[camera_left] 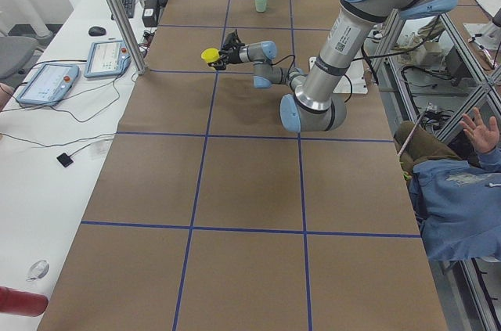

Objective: Transfer and stack yellow cup on green cup

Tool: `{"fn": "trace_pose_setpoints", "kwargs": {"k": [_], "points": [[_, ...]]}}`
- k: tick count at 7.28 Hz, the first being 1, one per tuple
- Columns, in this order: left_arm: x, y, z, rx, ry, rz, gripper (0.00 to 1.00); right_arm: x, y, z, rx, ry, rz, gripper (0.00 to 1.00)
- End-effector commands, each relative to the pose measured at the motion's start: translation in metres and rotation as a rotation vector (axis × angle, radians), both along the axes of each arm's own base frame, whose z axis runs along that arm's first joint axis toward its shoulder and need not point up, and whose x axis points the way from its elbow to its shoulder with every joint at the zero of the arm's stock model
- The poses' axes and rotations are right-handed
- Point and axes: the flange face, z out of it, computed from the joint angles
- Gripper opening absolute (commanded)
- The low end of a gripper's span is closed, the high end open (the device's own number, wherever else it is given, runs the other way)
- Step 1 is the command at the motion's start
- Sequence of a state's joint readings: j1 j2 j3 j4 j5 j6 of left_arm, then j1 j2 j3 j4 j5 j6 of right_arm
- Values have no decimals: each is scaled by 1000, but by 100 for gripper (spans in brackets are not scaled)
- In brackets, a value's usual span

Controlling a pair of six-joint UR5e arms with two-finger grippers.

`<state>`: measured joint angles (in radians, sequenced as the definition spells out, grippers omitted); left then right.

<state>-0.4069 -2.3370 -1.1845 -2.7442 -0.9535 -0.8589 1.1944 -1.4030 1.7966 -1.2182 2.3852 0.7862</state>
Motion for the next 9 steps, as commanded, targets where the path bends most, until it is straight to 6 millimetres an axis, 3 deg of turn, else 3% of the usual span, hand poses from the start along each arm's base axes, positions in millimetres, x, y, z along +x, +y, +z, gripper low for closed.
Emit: {"fn": "trace_pose_setpoints", "kwargs": {"k": [1,3,4,5,6,7,9], "points": [[2,12,-33,116,35,122,57,-50,-3,-45,80,-5,-34,100],[1,18,-38,241,-41,149,58,-97,-8,-106,134,-58,-83,100],[-1,22,-44,341,-110,163,54,-131,0,-133,170,-76,-127,99],[-8,28,-49,419,-122,150,56,-153,5,-150,201,-79,-142,99],[-14,36,-26,470,-152,140,58,-183,12,-174,164,-80,-177,99],[-12,41,-35,479,-137,143,58,-202,12,-211,75,-80,-183,98],[-15,48,-23,490,-121,142,58,-220,20,-221,19,-99,-216,97]]}}
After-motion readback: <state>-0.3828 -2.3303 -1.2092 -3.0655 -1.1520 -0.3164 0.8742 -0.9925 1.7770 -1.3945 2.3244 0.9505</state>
